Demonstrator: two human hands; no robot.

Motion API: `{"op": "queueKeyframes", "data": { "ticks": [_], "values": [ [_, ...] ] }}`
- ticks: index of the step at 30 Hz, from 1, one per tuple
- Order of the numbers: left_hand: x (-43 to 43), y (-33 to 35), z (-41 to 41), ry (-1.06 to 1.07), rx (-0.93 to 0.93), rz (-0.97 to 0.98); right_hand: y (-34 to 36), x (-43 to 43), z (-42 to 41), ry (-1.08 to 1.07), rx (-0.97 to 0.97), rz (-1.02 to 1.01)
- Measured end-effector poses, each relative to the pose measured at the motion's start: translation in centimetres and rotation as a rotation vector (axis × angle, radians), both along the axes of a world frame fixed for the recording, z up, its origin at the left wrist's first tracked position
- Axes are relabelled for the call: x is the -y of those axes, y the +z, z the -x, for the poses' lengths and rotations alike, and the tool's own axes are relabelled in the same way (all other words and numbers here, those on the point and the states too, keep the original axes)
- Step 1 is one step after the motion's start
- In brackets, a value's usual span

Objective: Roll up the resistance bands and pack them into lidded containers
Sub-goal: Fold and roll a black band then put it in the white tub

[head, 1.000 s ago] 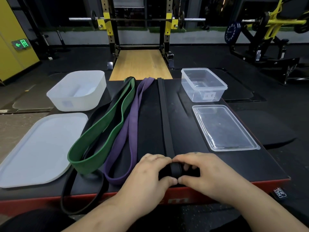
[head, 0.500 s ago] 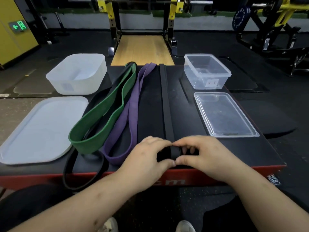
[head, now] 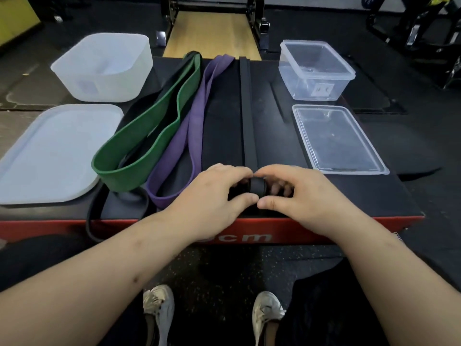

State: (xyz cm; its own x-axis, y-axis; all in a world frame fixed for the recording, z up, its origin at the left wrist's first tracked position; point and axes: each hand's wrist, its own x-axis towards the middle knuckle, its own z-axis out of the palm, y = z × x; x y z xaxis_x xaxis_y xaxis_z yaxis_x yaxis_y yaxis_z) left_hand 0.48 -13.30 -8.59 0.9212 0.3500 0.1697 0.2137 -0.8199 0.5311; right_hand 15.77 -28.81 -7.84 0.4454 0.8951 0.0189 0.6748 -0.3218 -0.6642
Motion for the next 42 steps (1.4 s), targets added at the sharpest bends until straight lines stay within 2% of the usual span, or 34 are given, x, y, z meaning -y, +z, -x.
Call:
{"op": "queueKeyframes", "data": {
  "ticks": [6, 11, 17, 21, 36, 42],
  "values": [
    [0.0, 0.5, 0.0, 0.005, -0.072, 0.076, 0.0, -1.0, -0.5, 0.020, 0.005, 0.013],
    [-0.1, 0.8, -1.0, 0.014, -0.023, 0.061, -0.4, -0.6, -0.6, -0.057, -0.012, -0.049],
    [0.0, 0.9, -1.1, 0.040, -0.080, 0.093, -0.2, -1.5, -1.2, -0.076, -0.016, -0.028],
    [-0.6, 0.9, -1.8, 0.063, -0.050, 0.067, -0.4, -1.2, -1.2, -0.094, -0.056, -0.053],
    [-1.6, 0.7, -2.6, -0.019, -0.082, 0.088, -0.8, -2.8, -1.9, -0.103, 0.028, -0.027],
    [-1.7, 0.1, -2.6, -0.021, -0.017, -0.005, -0.4, -2.7, -2.1, -0.057, 0.054, -0.032]
  ]
}}
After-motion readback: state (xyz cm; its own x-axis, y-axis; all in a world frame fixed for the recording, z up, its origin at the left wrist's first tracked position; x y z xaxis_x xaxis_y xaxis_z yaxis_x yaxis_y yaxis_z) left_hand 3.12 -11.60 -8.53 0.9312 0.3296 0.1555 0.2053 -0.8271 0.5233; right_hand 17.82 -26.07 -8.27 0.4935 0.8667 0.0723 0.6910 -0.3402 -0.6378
